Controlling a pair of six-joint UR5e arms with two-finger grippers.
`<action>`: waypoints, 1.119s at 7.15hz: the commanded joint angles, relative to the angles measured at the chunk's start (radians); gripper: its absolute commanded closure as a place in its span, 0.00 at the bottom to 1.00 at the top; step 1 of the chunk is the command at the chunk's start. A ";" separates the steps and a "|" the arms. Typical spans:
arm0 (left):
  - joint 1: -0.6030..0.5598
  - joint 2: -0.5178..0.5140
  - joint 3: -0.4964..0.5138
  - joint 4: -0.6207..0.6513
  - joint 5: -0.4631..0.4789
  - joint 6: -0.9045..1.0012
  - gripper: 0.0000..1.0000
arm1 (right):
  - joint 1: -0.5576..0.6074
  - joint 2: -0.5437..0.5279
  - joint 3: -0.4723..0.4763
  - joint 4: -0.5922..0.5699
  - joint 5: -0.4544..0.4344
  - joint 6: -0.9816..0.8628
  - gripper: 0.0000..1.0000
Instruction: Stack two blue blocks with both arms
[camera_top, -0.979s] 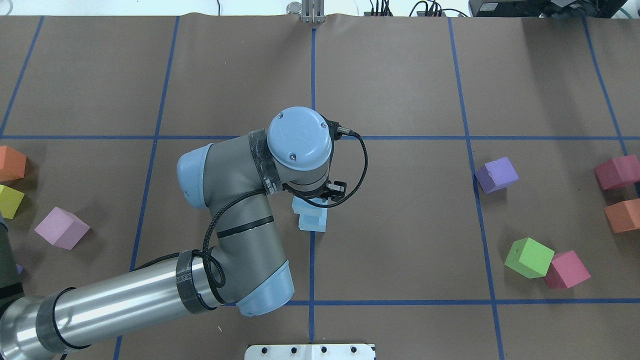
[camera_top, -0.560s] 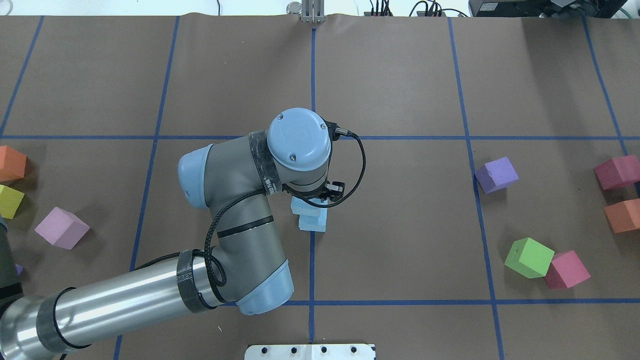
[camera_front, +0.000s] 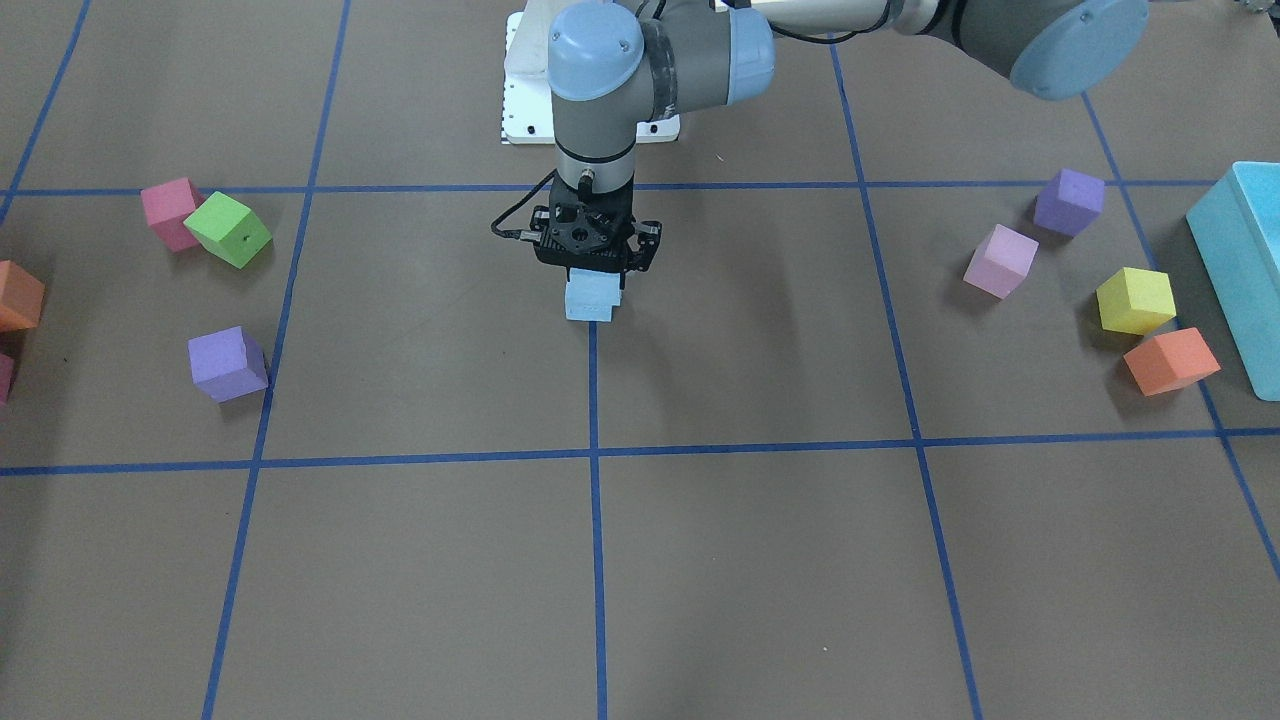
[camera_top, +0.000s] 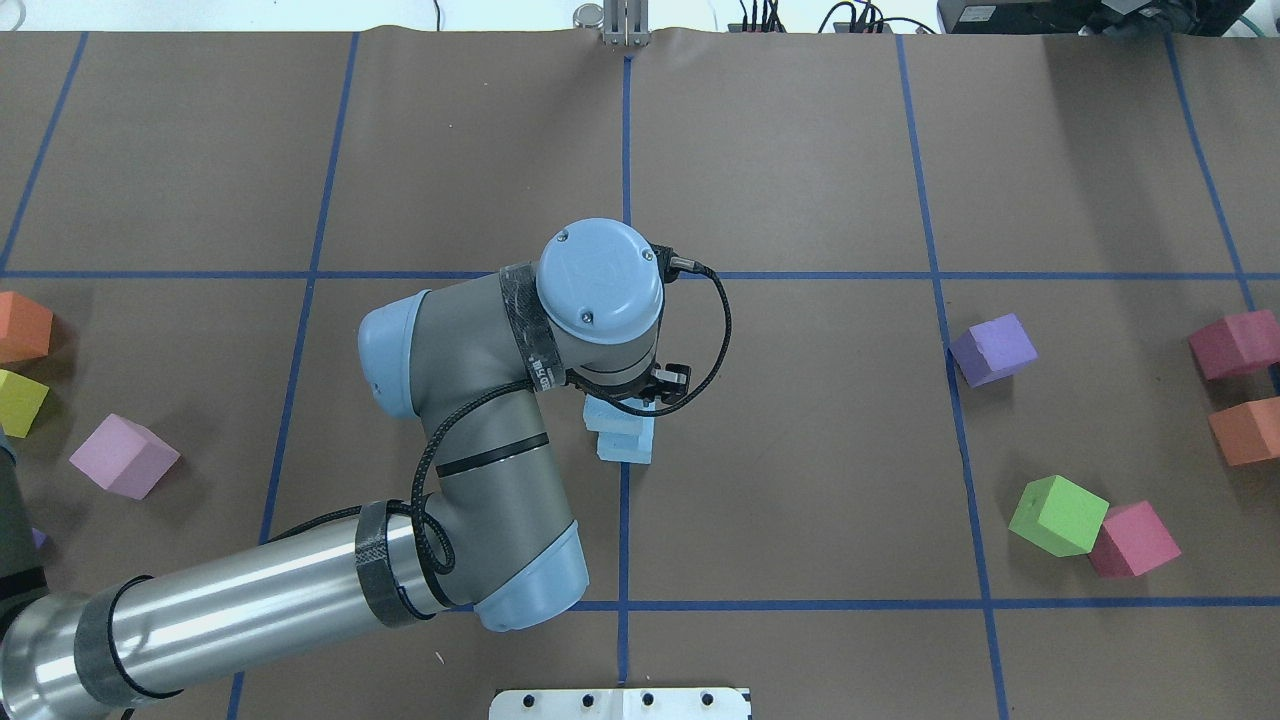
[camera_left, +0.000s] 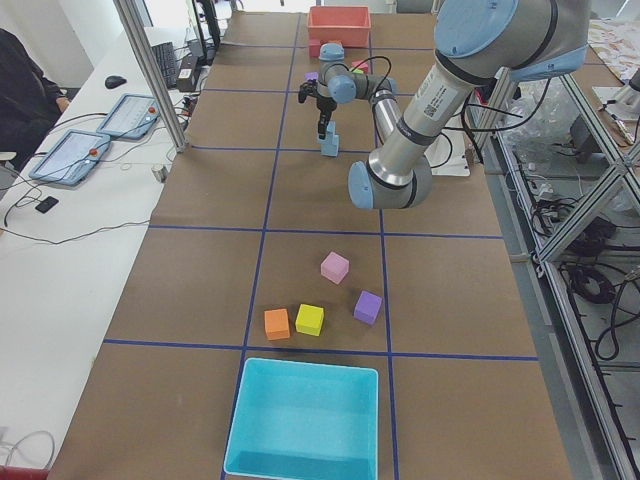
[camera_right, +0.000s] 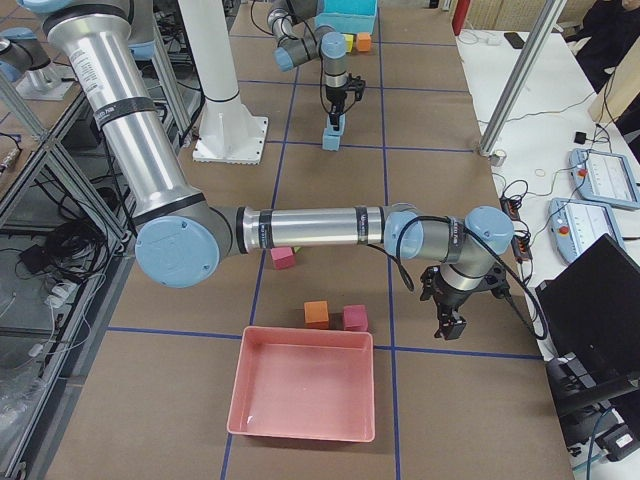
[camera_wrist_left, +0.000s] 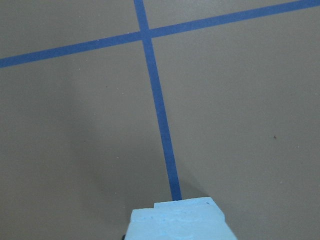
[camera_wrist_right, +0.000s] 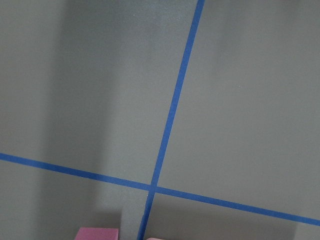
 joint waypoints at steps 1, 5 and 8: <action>0.006 -0.001 -0.002 0.002 -0.001 -0.017 0.36 | 0.000 0.001 0.000 0.000 0.000 0.000 0.00; 0.021 -0.002 0.003 0.000 0.000 -0.034 0.36 | 0.000 0.001 0.000 0.000 0.000 0.000 0.00; 0.027 -0.007 0.004 -0.001 0.002 -0.048 0.36 | 0.000 0.001 0.001 0.000 0.000 0.000 0.00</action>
